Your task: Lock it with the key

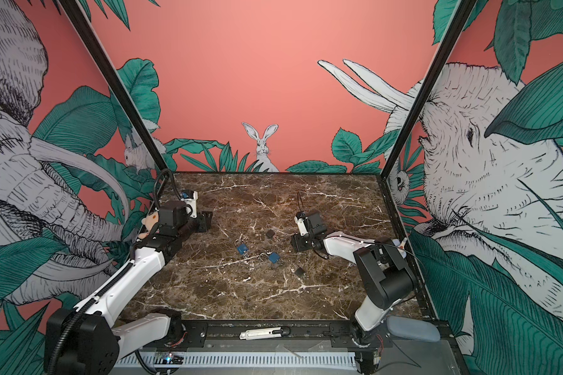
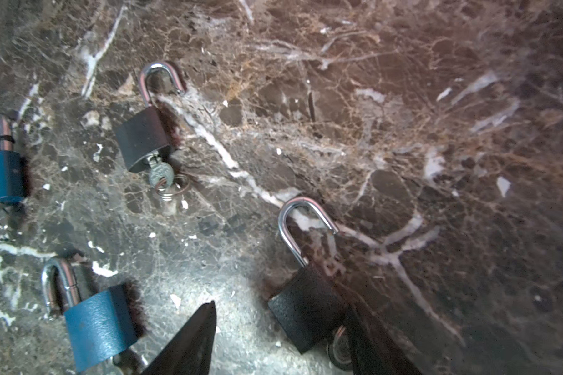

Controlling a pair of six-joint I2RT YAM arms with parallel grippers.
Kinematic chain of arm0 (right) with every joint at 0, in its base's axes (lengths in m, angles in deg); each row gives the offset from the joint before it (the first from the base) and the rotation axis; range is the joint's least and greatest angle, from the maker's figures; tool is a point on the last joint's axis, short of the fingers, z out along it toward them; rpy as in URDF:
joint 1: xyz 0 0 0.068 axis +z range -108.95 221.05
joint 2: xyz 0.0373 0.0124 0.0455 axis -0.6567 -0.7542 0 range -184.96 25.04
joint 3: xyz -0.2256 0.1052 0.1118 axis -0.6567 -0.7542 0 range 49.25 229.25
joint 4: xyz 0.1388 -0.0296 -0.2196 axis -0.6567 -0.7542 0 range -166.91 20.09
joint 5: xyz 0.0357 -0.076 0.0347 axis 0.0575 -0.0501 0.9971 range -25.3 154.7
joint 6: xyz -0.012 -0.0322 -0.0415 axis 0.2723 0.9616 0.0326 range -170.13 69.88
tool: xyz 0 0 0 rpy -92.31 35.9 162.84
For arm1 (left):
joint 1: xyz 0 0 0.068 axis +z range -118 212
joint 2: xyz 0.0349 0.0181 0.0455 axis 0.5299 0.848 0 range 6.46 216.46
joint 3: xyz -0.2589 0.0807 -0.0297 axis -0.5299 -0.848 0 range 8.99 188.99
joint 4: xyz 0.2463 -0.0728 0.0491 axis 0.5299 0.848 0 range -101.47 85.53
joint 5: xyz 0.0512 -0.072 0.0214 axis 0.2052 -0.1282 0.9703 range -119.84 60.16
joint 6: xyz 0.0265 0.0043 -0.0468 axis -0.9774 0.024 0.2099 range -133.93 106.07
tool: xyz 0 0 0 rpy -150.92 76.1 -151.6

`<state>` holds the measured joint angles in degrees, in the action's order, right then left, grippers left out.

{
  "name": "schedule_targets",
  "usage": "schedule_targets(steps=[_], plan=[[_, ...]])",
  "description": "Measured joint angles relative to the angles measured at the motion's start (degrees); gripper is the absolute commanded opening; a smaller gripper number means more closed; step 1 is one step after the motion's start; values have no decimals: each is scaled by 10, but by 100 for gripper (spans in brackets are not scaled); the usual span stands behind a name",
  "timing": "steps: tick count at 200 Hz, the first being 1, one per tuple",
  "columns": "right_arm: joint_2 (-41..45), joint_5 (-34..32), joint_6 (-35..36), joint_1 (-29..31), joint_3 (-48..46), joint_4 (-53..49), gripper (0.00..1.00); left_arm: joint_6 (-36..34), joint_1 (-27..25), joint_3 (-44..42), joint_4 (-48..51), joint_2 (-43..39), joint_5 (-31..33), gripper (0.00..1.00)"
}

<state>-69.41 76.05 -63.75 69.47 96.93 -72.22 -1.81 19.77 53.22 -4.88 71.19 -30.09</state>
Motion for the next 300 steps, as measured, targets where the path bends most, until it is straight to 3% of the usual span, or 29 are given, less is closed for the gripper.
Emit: schedule_targets(steps=[83,119,200,300], plan=[[36,-2,-16,35,-8,-21,59,-1,0,0,3,1,-1,55],[55,-41,-12,42,-6,-32,60,-2,0,0,3,1,-1,53],[-27,-69,15,42,45,-49,61,-12,0,0,9,-2,2,53],[-25,-69,13,45,24,-45,59,-18,0,0,14,-5,4,44]])
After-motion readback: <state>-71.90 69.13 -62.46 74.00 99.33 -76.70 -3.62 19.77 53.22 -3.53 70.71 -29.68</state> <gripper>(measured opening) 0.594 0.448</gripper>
